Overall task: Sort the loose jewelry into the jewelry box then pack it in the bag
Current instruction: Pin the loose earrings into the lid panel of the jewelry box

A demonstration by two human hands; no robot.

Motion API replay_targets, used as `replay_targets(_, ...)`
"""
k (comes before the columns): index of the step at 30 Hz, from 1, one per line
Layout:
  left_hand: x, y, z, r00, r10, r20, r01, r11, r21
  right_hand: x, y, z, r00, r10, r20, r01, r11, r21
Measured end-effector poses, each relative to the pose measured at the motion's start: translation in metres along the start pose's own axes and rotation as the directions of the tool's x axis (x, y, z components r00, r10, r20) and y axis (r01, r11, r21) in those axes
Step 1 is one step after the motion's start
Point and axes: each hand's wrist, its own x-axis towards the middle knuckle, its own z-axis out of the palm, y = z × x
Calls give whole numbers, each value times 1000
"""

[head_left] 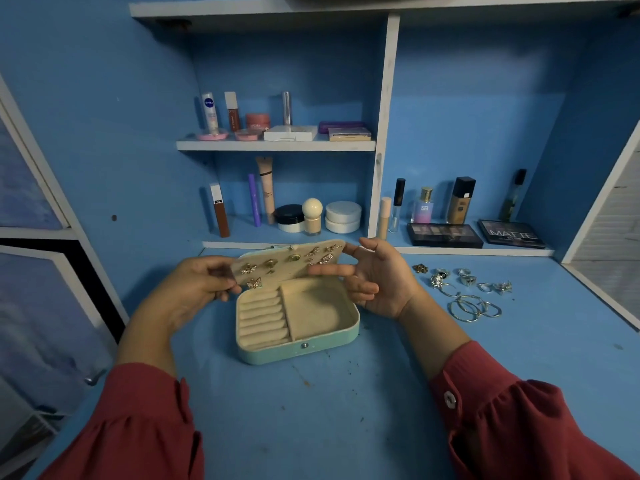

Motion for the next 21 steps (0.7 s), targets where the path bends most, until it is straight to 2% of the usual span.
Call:
replay_targets(6, -1, -5, -3, 1000, 24, 12, -23, 998, -56, -8, -5, 8, 991, -23, -134, 10, 995, -95)
replay_targets(9, -1, -7, -2, 999, 27, -24, -29, 997, -77, -15, -12, 8, 967, -113, -228, 47, 960, -276)
replay_targets(12, 2, -11, -1, 998, 48, -49, -52, 996, -79, -24, -20, 2, 912, -236, -334, 78, 902, -424)
replay_targets(16, 6, -16, 1, 994, 53, -99, -64, 991, -118, -40, -29, -4, 841, -370, -395, -2, 727, -686)
replay_targets(21, 11, -21, 3, 992, 40, -118, -57, 988, -146, -55, -33, -8, 835, -382, -396, -191, 473, -860)
